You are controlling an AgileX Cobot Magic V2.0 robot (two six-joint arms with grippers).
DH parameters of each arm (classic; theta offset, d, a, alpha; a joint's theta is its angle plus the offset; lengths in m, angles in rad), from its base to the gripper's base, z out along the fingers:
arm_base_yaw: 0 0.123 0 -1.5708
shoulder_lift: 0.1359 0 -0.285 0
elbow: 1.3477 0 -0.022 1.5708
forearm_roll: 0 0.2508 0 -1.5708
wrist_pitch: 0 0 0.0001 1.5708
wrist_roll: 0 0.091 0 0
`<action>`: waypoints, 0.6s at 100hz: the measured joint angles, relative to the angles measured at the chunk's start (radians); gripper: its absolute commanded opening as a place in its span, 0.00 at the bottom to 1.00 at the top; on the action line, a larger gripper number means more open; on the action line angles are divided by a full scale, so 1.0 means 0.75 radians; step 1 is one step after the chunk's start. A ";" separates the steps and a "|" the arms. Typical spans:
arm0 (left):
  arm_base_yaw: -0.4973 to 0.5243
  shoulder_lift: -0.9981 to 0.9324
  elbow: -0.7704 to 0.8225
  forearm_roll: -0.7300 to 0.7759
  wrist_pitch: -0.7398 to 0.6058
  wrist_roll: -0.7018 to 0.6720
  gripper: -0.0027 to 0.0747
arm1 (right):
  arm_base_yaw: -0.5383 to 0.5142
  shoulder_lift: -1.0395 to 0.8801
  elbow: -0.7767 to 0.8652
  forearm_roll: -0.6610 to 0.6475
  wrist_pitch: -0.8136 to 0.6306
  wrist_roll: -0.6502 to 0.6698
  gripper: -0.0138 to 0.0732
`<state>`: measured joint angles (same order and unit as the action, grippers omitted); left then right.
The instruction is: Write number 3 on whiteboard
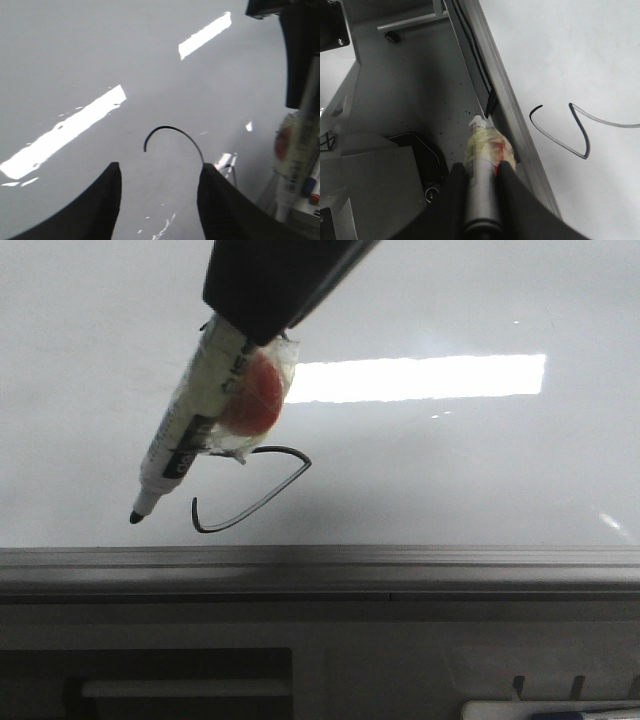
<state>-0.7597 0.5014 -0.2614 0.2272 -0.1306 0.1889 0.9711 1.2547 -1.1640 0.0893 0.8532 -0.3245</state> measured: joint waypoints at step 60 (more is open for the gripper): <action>-0.168 0.491 -0.005 0.162 -0.212 0.005 0.49 | 0.025 0.000 0.000 0.000 -0.082 0.000 0.11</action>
<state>-0.8858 0.8696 -0.2649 0.3485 -0.2899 0.1929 0.9900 1.2547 -1.1640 0.0893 0.7921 -0.3245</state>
